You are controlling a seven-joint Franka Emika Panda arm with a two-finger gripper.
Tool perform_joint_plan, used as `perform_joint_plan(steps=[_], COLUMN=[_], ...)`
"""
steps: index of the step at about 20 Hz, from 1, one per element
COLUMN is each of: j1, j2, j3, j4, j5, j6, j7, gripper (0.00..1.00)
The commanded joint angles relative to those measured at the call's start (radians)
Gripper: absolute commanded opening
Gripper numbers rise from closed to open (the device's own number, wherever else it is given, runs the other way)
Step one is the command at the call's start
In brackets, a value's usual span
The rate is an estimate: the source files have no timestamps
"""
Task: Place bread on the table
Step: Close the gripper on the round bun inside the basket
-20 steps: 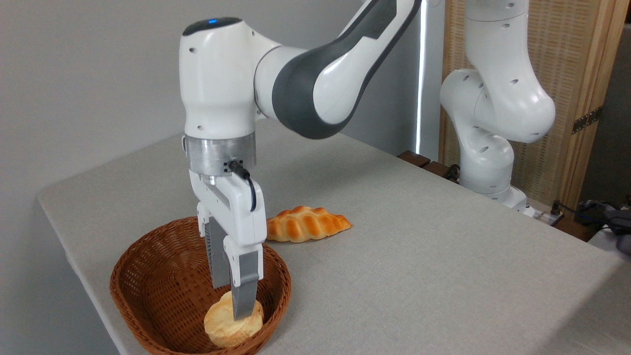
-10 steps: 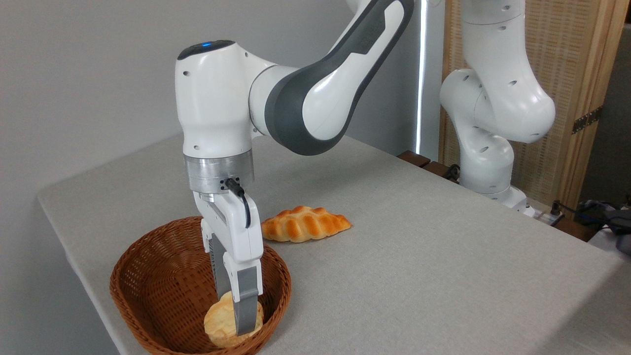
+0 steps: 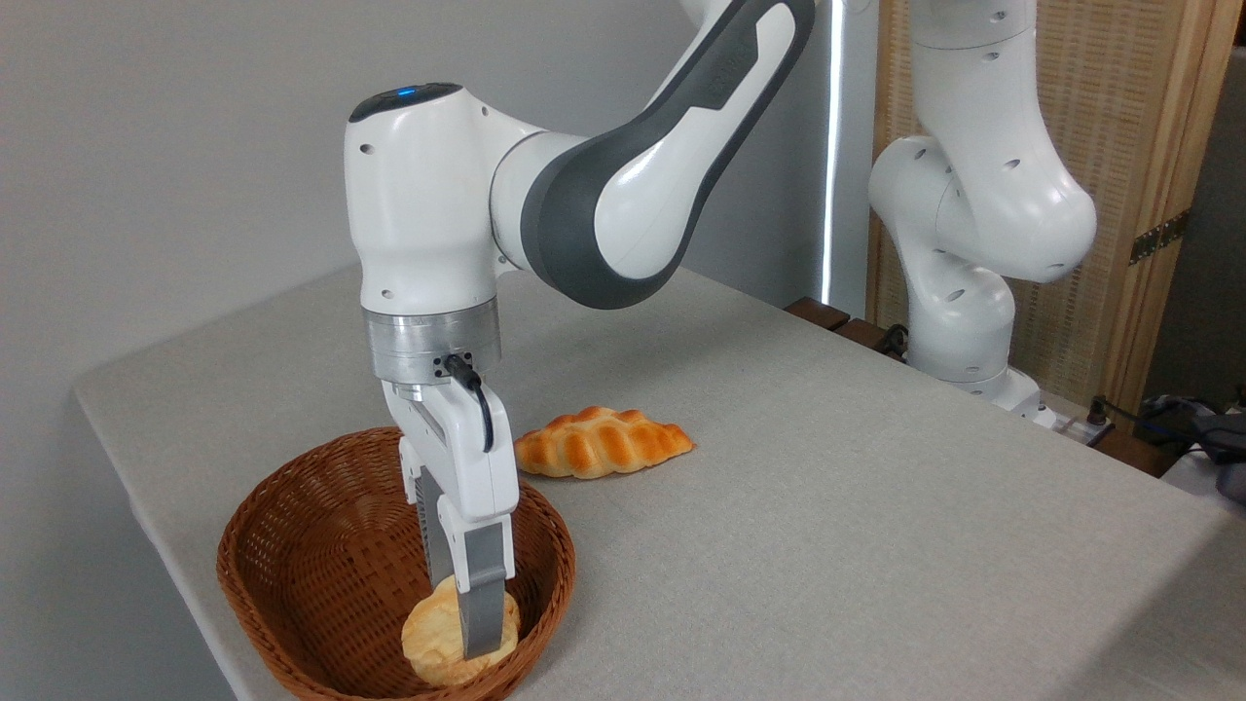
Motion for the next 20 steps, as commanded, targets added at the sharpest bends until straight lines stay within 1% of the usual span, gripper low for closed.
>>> perform_joint_plan(steps=[1, 7, 11, 17, 20], j1=[-0.008, -0.008, -0.008, -0.009, -0.009], j2=[0.001, -0.001, -0.006, -0.012, -0.018], j3=[0.008, 0.007, 0.005, 0.002, 0.001], j4=[-0.001, -0.001, 0.001, 0.004, 0.004], j5=[0.012, 0.011, -0.003, -0.006, -0.029], j6=[0.018, 0.016, 0.012, 0.008, 0.008], j7=[0.016, 0.01, -0.001, -0.068, -0.102], gripper=[0.31, 0.33, 0.33, 0.33, 0.33])
